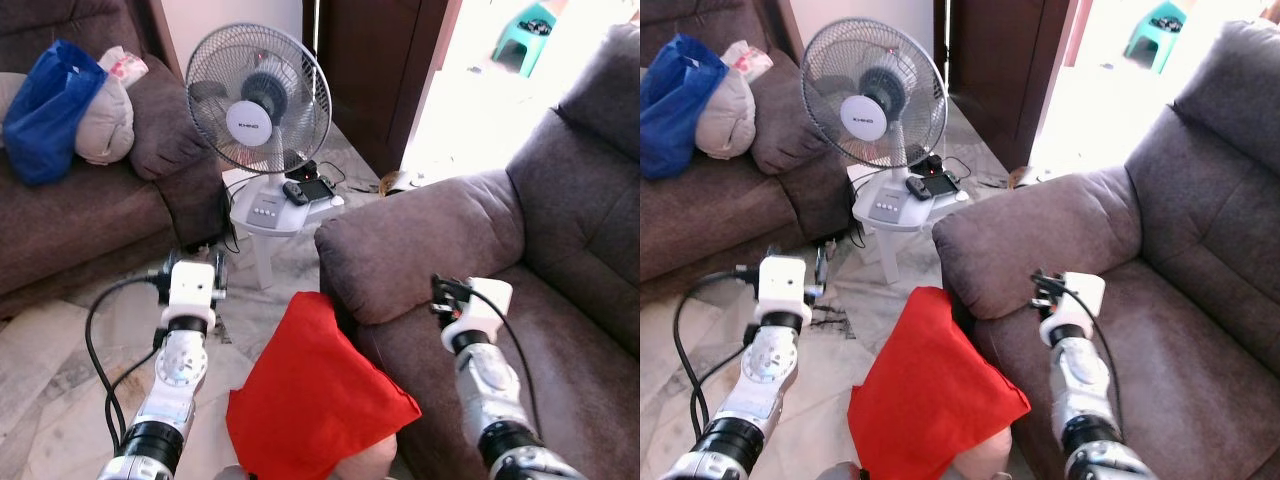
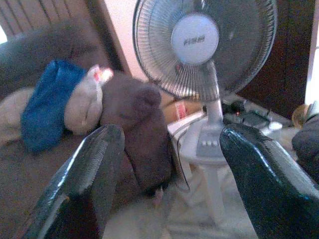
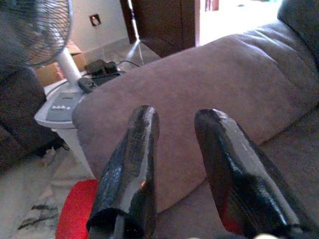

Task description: Move the pillow to the sofa from floor

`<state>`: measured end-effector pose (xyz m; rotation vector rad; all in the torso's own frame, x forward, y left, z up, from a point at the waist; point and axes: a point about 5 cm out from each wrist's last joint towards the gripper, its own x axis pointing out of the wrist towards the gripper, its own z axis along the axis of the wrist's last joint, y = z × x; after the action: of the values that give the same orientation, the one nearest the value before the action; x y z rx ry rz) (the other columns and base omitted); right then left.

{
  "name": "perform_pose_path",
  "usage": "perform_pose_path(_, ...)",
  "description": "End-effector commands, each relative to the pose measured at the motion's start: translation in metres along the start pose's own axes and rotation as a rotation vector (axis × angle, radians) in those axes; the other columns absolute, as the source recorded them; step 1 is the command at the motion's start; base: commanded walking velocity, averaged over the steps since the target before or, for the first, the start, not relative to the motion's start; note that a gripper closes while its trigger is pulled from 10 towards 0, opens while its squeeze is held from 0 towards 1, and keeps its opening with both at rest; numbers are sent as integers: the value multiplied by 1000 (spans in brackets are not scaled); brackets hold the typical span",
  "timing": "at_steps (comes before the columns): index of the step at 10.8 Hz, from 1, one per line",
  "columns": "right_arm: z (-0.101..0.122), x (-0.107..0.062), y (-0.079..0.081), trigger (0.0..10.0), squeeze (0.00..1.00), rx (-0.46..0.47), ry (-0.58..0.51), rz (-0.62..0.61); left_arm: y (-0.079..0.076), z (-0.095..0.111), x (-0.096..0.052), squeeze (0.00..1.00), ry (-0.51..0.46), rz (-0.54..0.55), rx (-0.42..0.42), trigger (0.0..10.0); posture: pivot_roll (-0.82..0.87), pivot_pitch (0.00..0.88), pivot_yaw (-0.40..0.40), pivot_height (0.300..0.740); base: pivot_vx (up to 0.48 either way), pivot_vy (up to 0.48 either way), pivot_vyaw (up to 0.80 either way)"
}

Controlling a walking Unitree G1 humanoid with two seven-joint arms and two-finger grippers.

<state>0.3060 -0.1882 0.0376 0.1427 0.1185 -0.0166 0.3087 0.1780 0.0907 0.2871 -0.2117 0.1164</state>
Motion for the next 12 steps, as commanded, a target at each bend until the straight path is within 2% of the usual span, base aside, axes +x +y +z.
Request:
perform_pose_path(1,3,-2,-1,10000,0,-3,-34,1,-2,2,-2,0,-13,-8,7,10000,38,36,-56,682,0,0,0)
perform_pose_path(2,7,-2,2,10000,0,21,-70,-3,-2,3,-2,0,-19,-28,11,10000,36,32,-52,682,0,0,0)
perform_pose_path(4,16,1,12,10000,0,11,-117,13,0,7,1,0,-26,-12,14,10000,33,12,-41,682,0,0,0)
perform_pose_path(9,13,1,7,10000,0,-16,-72,5,-1,9,3,0,-4,-5,-3,10000,37,4,-43,682,0,0,0)
perform_pose_path(12,17,4,7,10000,0,-5,-76,5,2,10,6,0,9,8,-8,10000,43,27,-44,634,0,0,0)
